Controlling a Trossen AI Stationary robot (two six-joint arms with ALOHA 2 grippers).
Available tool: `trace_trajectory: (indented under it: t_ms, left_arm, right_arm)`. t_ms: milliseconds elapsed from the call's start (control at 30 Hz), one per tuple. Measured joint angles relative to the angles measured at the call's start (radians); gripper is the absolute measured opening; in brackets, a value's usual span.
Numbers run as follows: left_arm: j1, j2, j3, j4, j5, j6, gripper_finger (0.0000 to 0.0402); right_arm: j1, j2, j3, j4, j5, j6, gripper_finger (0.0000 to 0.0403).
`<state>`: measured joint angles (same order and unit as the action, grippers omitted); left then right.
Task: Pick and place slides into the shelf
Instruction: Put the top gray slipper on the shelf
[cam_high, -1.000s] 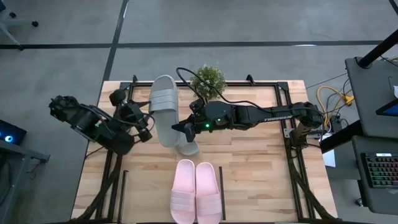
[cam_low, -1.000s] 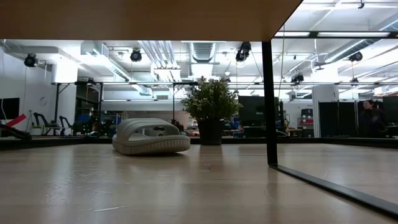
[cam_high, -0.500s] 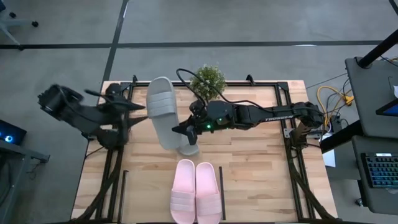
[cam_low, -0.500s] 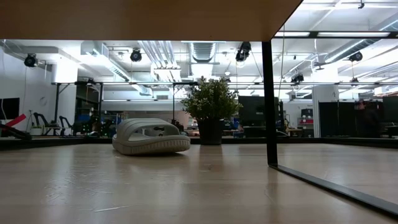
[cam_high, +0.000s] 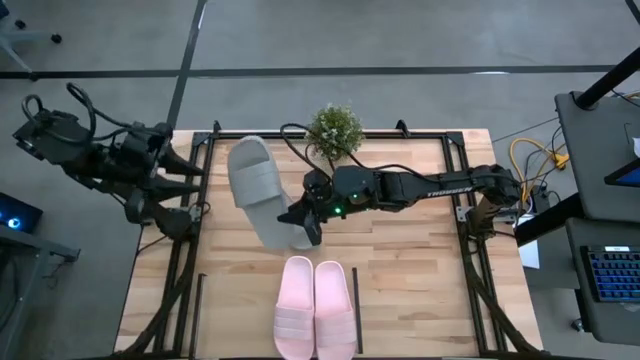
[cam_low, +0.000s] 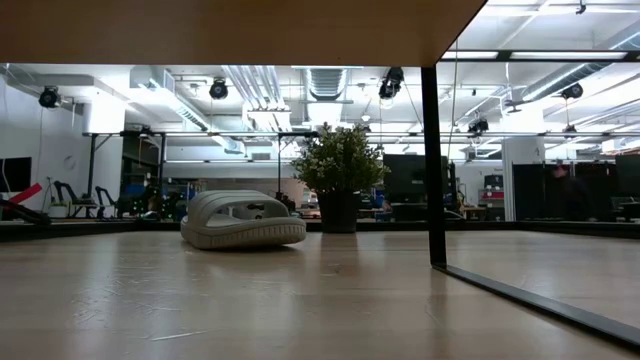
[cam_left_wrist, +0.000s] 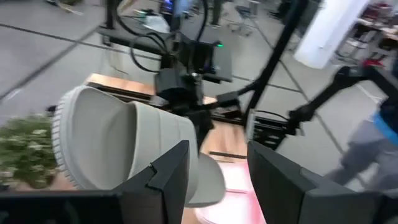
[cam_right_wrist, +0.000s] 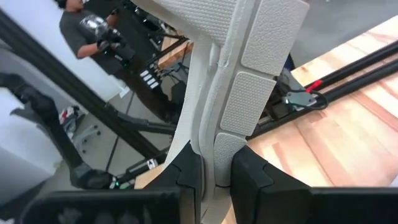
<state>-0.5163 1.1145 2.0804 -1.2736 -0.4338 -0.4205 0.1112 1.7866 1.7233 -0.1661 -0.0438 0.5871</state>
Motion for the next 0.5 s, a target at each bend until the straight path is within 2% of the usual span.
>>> trace_trajectory:
  t_ms: [333, 500]
  left_arm:
    - [0.000, 0.044, -0.003, 0.050, 0.155, -0.036, 0.0147]
    - [0.000, 0.123, -0.005, 0.213, 0.242, 0.118, 0.0147]
  right_arm:
    - [0.009, 0.000, -0.001, -0.021, -0.019, -0.038, 0.0041]
    - [0.010, 0.000, -0.001, -0.020, -0.019, -0.045, 0.0041]
